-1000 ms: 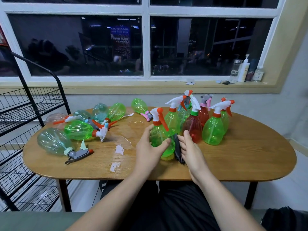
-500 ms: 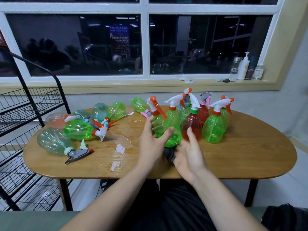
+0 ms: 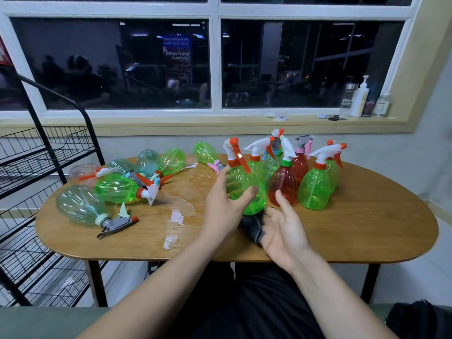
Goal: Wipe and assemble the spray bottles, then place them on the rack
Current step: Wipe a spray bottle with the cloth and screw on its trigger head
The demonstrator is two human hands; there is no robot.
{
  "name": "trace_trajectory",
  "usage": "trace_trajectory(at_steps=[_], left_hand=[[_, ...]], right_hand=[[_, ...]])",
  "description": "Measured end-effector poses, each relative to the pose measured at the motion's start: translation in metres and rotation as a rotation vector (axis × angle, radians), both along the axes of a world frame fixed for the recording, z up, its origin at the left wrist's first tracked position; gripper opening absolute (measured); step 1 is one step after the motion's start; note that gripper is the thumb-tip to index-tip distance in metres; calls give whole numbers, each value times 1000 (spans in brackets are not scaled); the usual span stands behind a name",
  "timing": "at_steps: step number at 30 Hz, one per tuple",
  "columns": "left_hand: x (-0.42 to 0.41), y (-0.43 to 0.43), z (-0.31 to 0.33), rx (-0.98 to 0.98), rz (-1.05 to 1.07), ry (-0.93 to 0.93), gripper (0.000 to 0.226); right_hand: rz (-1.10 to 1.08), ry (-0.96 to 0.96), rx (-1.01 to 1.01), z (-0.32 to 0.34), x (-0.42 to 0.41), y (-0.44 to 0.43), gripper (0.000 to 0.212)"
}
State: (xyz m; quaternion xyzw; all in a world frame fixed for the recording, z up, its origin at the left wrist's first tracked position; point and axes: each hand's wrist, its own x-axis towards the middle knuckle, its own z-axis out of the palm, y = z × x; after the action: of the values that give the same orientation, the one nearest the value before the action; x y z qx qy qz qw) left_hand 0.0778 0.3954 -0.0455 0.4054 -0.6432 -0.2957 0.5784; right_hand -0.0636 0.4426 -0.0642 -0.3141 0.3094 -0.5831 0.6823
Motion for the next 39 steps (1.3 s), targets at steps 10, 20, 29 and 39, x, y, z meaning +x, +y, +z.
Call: trace_trajectory(at_steps=[10, 20, 29, 39], left_hand=[[12, -53, -2, 49, 148, -150, 76], [-2, -84, -11, 82, 108, -372, 77], [-25, -107, -7, 94, 42, -421, 87], [-19, -113, -11, 102, 8, -480, 98]], right_hand=[[-393, 695, -250, -9, -17, -11, 33], [-363, 932, -301, -23, -21, -15, 35], [-373, 1057, -299, -27, -22, -20, 33], [-362, 1060, -293, -27, -25, -19, 33]])
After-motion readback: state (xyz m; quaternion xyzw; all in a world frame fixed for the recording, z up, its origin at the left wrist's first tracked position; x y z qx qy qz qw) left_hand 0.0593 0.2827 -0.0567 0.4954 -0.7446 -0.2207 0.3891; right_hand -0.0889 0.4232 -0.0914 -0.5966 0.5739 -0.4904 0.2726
